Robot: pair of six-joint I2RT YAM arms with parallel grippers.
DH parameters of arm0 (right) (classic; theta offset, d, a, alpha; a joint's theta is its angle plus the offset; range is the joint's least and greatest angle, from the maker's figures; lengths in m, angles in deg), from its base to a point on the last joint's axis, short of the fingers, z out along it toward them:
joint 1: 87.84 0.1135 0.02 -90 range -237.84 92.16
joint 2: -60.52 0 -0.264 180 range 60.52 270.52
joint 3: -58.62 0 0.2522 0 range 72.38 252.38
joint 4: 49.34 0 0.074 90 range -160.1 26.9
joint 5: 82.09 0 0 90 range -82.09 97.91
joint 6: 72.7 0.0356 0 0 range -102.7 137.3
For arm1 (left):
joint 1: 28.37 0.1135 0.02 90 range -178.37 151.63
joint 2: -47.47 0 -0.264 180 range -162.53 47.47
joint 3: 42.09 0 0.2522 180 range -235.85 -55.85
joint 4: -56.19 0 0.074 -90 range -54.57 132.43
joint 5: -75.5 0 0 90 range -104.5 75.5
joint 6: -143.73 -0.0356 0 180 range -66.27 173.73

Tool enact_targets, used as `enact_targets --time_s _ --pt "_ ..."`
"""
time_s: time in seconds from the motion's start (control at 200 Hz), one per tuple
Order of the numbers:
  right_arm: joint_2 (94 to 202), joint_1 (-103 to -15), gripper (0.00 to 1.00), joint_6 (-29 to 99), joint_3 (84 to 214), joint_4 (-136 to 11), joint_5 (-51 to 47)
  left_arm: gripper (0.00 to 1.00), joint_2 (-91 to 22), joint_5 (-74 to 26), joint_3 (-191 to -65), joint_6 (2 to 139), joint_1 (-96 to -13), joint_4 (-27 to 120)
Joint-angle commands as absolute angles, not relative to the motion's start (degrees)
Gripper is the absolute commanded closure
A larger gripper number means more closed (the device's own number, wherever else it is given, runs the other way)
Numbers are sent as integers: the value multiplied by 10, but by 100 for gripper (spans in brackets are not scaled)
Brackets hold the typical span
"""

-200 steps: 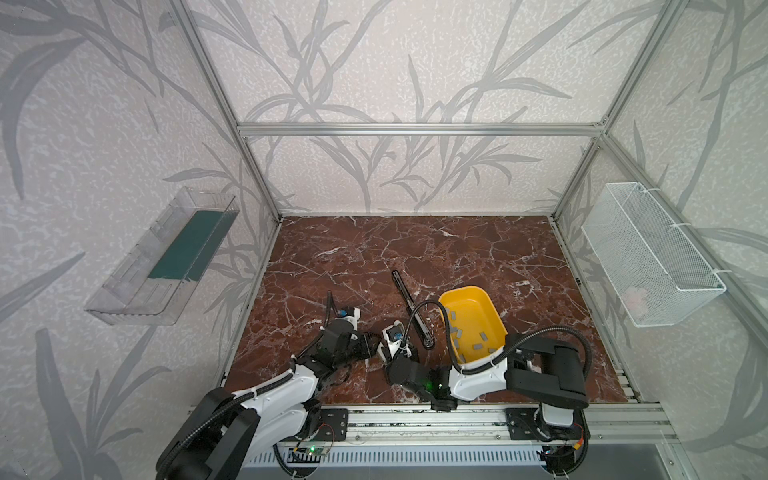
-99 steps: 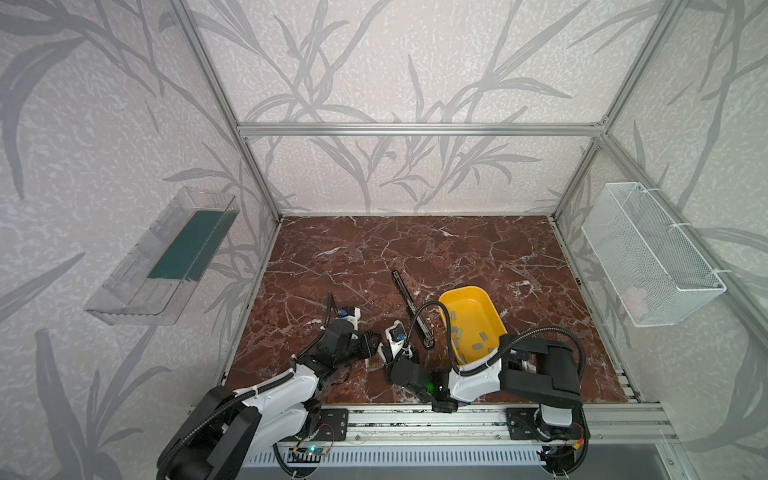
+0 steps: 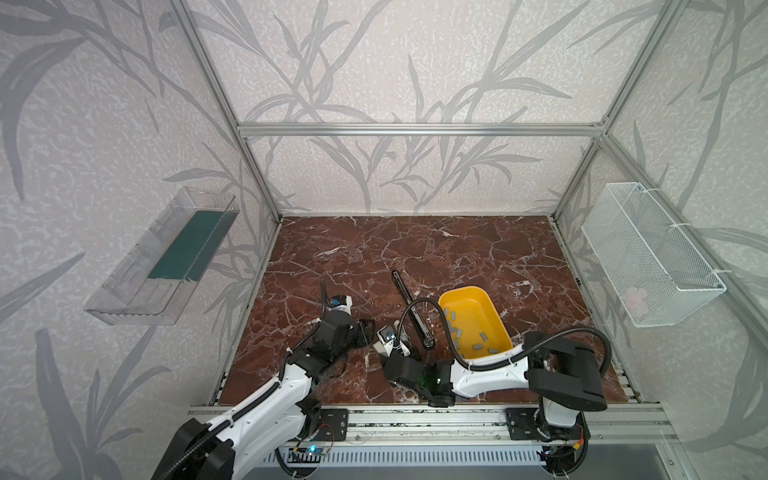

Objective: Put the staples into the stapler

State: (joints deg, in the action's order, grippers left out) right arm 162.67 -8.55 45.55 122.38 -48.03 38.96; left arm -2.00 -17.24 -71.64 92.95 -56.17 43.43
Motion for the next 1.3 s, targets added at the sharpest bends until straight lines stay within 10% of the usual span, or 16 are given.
enact_targets --time_s 0.0,0.17,0.545,1.03,1.3 --pt "1588 -79 39 445 1225 -524 389 40 -5 -124 -753 913 -552 364" --pt "1558 -59 22 441 1204 -522 389 39 27 -124 -797 906 -533 308" --pt "1640 -54 21 495 1215 -549 390 29 148 -45 -843 876 -522 158" --pt "1774 -92 57 555 1306 -553 365 27 222 -33 -841 878 -522 102" --pt "1865 -109 61 591 1423 -599 347 27 216 -23 -843 878 -521 101"
